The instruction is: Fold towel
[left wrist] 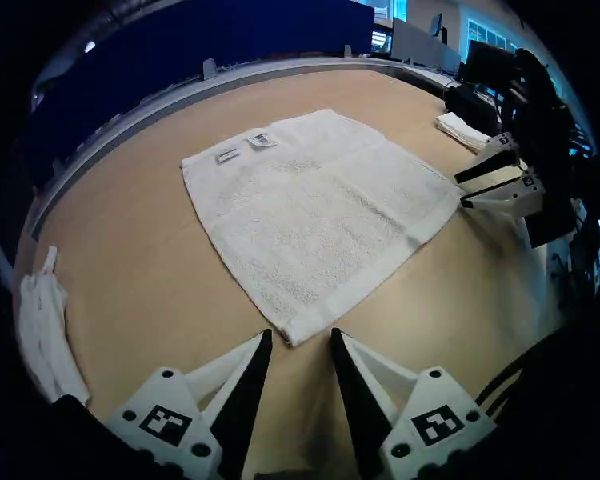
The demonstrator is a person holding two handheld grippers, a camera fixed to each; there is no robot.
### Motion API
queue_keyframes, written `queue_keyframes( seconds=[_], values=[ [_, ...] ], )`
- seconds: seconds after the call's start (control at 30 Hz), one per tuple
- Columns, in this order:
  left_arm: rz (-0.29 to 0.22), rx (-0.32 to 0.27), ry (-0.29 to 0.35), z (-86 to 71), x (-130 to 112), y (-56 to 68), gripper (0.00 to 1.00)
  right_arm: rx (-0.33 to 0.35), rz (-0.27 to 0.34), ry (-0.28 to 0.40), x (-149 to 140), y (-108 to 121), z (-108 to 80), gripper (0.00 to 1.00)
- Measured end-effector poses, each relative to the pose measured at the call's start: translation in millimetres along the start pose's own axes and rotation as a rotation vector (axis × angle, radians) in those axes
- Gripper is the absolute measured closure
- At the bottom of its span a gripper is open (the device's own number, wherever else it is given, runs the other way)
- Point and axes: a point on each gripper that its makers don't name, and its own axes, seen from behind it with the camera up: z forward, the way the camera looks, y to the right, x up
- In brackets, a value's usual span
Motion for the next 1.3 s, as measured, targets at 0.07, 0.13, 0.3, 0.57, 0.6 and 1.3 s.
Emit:
queue_keyframes(
  seconds=[0.07,0.13,0.3,0.57,0.6,1.3],
  values=[
    [0.000,0.000,-0.002,0.7,0.1,0.2,0.50,0.000,-0.001,-0.002,-0.9,0.1,0.8,0.52],
    [-0.006,0.005,-0.005,0.7,-0.1,-1.3,0.60,0.008,0.001,-0.003,-1.5,-1.2,1.5,0.59],
    [-0.033,0.024,-0.015,0.1,-0.6,-8.3,0.83,0.023,0.010,-0.003,-2.4,-4.7,2.5,0.70],
    [-0.042,0.038,-0.020,1.0,-0.9,-9.5,0.90,0.025,0.022,-0.002,-2.5,-6.4,2.4,0.82],
    [-0.044,0.040,-0.020,0.8,-1.0,-9.2,0.91,0.024,0.025,-0.001,-2.0,-6.0,2.4,0.83],
    [-0.098,0.006,-0.006,-3.2,5.4,-1.2,0.92,0.026,0.056,0.020,5.5,0.6,-1.4,0.96]
  ],
)
